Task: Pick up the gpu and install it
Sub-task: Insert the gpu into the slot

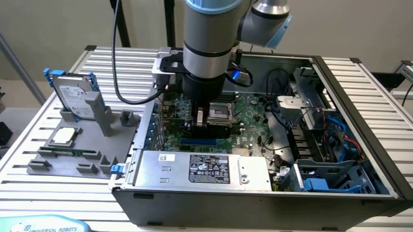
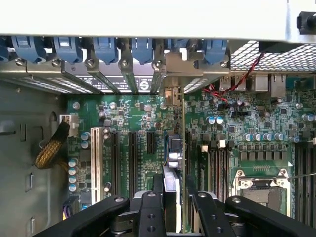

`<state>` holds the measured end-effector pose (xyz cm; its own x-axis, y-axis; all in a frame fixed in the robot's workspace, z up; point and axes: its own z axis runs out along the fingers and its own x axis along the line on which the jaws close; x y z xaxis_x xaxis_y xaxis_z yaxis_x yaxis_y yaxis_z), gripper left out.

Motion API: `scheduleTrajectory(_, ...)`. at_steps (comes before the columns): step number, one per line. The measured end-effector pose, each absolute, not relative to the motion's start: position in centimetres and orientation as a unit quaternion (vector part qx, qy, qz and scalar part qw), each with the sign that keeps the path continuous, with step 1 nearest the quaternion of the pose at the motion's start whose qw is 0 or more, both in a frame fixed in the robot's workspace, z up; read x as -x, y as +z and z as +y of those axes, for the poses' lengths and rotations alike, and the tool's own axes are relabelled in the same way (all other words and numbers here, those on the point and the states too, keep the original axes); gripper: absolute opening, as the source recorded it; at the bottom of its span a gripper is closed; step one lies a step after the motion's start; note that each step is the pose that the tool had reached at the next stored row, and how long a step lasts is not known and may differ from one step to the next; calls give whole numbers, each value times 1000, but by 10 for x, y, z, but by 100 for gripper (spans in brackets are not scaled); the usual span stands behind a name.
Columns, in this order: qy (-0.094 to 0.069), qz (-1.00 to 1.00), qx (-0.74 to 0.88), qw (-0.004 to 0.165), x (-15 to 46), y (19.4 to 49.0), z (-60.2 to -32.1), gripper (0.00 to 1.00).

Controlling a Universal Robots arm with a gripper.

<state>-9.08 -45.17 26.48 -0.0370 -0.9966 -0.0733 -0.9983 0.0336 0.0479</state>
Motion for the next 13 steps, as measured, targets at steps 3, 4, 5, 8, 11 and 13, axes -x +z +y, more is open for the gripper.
scheduleTrajectory(3, 43, 719, 694, 10, 91, 264, -452, 27)
scheduleTrajectory(4, 43, 719, 694, 10, 91, 264, -452, 27)
scheduleTrajectory(5, 43, 719, 694, 10, 91, 263, -452, 27)
scheduleTrajectory(8, 41, 719, 694, 8, 91, 262, -452, 27)
scheduleTrajectory(11, 41, 719, 694, 7, 91, 261, -452, 27)
scheduleTrajectory(13, 41, 719, 694, 7, 91, 261, -452, 27)
